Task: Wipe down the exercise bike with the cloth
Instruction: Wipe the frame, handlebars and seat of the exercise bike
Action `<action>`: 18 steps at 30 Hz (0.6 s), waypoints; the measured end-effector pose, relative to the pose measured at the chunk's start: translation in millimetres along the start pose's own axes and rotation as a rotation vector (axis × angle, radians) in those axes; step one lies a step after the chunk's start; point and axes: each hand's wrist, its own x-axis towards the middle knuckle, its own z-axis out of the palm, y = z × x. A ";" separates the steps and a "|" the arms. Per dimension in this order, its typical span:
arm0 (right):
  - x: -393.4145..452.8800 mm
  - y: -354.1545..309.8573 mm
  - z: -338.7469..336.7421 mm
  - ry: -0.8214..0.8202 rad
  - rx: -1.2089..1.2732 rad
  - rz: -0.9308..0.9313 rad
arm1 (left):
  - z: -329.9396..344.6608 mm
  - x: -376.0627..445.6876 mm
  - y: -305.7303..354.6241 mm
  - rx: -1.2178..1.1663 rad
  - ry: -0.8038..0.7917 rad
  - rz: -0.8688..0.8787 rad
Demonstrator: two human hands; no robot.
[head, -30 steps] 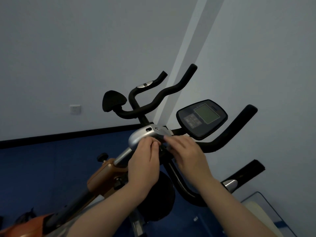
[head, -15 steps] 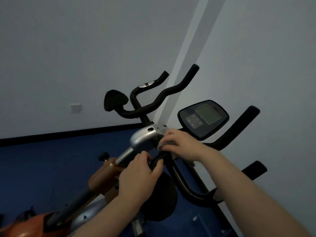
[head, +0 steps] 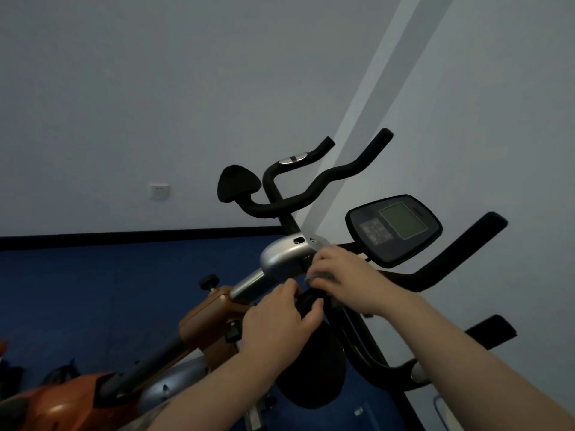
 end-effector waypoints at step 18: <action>-35.7 2.2 19.8 0.666 0.050 0.398 | -4.1 4.7 -9.5 -0.182 -0.118 0.111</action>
